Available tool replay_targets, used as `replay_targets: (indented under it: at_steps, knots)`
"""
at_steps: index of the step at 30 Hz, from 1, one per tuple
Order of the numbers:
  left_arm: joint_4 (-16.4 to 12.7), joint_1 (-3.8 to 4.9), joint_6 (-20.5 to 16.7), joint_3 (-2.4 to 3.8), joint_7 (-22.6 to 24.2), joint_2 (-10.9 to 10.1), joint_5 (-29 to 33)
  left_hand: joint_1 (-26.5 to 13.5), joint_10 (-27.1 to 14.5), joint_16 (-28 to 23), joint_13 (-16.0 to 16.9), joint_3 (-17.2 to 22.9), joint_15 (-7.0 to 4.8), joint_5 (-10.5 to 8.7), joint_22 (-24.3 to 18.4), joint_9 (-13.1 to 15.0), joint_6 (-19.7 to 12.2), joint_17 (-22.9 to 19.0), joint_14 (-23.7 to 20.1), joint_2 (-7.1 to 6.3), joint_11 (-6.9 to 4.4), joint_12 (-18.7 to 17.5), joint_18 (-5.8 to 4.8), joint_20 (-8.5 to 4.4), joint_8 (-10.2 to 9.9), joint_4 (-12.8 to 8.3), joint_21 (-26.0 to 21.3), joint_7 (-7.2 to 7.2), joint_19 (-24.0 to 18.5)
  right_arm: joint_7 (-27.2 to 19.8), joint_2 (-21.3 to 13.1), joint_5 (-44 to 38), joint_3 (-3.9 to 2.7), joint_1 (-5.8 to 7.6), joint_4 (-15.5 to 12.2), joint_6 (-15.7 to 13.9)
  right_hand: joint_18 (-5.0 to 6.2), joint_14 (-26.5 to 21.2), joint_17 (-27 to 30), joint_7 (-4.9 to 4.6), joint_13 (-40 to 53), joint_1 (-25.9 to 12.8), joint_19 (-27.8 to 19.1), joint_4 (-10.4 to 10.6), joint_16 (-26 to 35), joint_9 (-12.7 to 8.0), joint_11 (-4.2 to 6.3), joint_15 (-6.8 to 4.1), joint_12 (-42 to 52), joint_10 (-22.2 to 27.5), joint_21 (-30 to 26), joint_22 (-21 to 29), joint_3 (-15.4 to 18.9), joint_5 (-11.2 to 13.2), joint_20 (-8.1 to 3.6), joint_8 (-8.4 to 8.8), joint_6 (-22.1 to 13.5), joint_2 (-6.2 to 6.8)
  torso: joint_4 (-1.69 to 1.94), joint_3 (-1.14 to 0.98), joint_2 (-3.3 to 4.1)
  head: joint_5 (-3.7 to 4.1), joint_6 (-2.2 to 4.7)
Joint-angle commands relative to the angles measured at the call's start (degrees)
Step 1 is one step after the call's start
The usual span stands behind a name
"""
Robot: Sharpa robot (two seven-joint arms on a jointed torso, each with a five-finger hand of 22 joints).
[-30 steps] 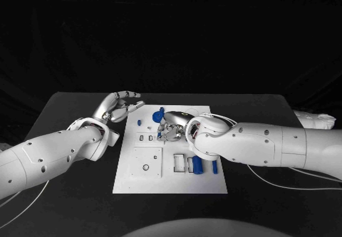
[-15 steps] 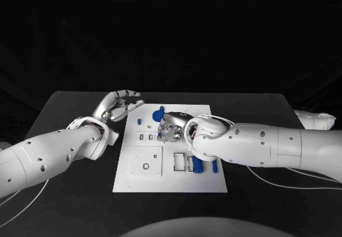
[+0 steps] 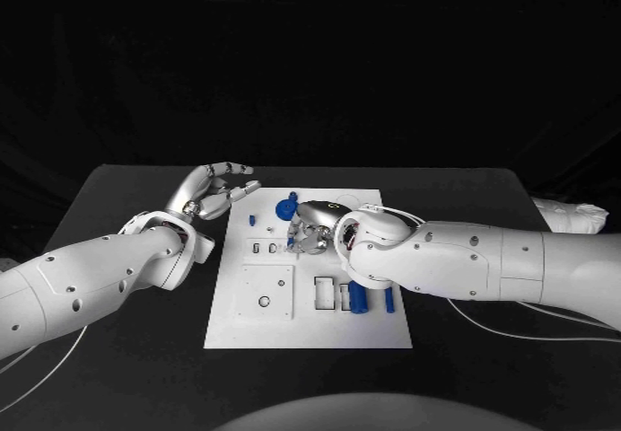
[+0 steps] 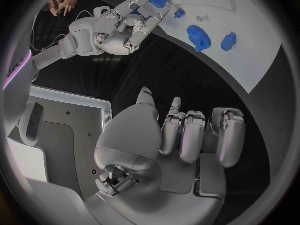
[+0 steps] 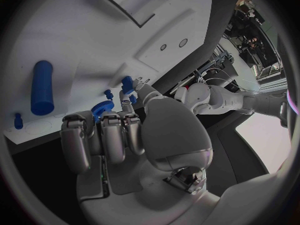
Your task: Assemble the parts on the task board
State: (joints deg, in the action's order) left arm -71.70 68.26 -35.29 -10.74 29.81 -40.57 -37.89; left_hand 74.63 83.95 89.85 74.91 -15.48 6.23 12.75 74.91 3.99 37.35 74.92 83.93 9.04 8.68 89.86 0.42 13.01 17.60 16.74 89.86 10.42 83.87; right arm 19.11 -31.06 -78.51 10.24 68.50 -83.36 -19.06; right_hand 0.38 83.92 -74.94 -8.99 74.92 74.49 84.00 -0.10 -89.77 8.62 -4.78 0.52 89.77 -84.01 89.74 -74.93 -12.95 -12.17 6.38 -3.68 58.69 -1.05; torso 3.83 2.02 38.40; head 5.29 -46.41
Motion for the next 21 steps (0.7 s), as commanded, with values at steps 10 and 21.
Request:
replay_targets:
  at_steps: [10,21]
  knots:
    - [-0.1,0.03,0.3,0.04,0.6,0.0,-0.1,0.5,6.1,0.1,15.1,-0.4,-0.28,0.33,14.1,0.0,0.6,15.1,6.1,0.22,-0.46,0.1,-0.08,-0.43,-0.3,-0.1,-0.2,1.37,4.3,-0.3,-0.3,1.0,0.01,-0.24,-0.6,0.7,-0.38,6.1,-15.1,0.48,15.1,0.3,6.0,-0.7,-0.2,-0.9,-0.02,0.25,0.2,-6.0,0.3,-15.1,0.0,0.7,0.68,0.23,-2.7,0.9,-0.01,0.04,-0.01,0.08,0.0]
    - [-0.2,0.03,0.3,0.04,0.6,-0.1,-0.1,0.5,6.1,0.1,15.1,-0.4,-0.28,0.33,14.1,0.0,0.6,15.1,6.1,0.22,-0.46,0.1,-0.08,-0.43,-0.3,-0.1,-0.2,1.37,4.3,0.0,-0.2,1.0,0.01,-0.33,-0.6,0.9,-0.38,6.1,-15.1,0.4,15.1,0.2,6.0,-0.7,-0.2,-0.9,-0.03,0.22,0.2,-6.0,0.3,-15.1,0.1,0.8,0.67,0.16,-2.8,0.96,0.04,-0.01,-0.03,0.19,0.08]
